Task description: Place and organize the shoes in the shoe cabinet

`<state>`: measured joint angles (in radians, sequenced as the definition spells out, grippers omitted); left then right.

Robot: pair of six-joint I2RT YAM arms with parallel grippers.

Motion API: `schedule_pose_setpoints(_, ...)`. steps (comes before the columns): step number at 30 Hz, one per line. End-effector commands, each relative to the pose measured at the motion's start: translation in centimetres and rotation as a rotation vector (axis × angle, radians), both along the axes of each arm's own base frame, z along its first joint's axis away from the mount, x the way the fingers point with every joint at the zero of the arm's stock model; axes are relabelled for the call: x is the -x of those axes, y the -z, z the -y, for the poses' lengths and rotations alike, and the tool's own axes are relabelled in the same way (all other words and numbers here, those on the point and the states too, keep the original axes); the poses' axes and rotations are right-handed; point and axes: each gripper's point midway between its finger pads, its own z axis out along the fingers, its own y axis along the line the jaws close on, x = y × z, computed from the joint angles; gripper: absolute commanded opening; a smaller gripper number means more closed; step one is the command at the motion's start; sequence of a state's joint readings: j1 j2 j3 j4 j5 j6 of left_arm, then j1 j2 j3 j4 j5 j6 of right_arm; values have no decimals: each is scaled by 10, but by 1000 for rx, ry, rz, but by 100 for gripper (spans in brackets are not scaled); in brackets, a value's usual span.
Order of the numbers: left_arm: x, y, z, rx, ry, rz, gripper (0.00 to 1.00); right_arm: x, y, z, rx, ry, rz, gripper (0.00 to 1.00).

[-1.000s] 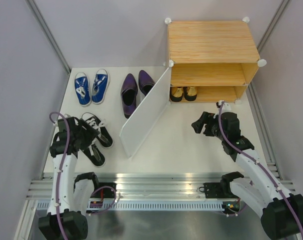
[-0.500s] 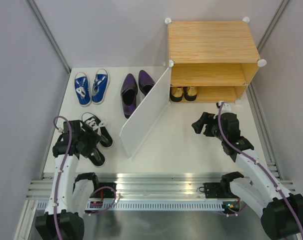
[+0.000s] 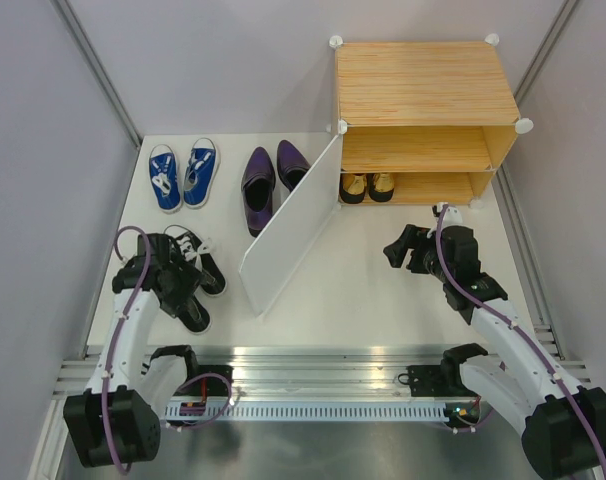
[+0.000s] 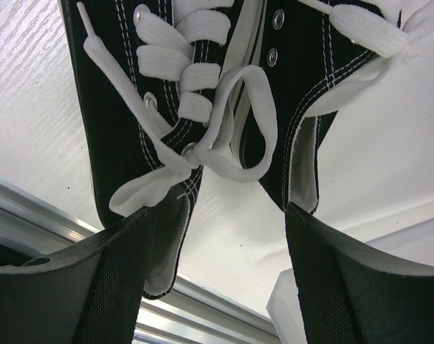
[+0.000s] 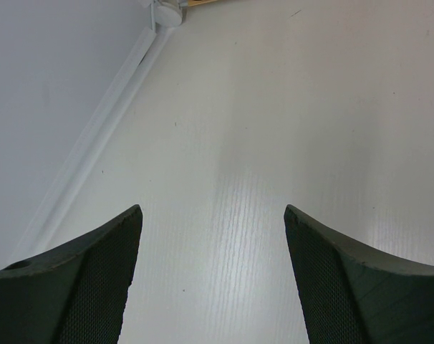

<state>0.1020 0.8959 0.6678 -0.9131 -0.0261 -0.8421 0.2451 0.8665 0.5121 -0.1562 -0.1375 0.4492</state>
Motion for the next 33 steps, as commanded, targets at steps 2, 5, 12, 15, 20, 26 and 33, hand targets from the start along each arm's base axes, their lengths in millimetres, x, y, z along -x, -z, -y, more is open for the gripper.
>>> schedule_pose_setpoints(2,-29,-7,-2,2,-35,94,77,-4,-11,-2,-15,-3,51,84)
schedule_pose_setpoints(5,-36,-7,-6,-13,-42,110,76,-4,-12,-1,-17,1,55,84)
schedule_pose_setpoints(12,-39,-3,-8,-29,-28,83,74,-2,-13,-2,-20,-5,56,84)
schedule_pose_setpoints(15,-35,5,-9,-35,-26,56,73,-2,-13,-2,-22,-6,59,83)
schedule_pose_setpoints(20,-31,20,-7,-21,-26,-4,69,-2,-13,-4,-24,-13,56,83)
schedule_pose_setpoints(26,-39,23,-7,-24,-6,-42,66,0,-13,-5,-30,-21,56,83)
schedule_pose_setpoints(33,-39,38,3,-44,44,-110,51,1,-13,-6,-35,-25,60,82)
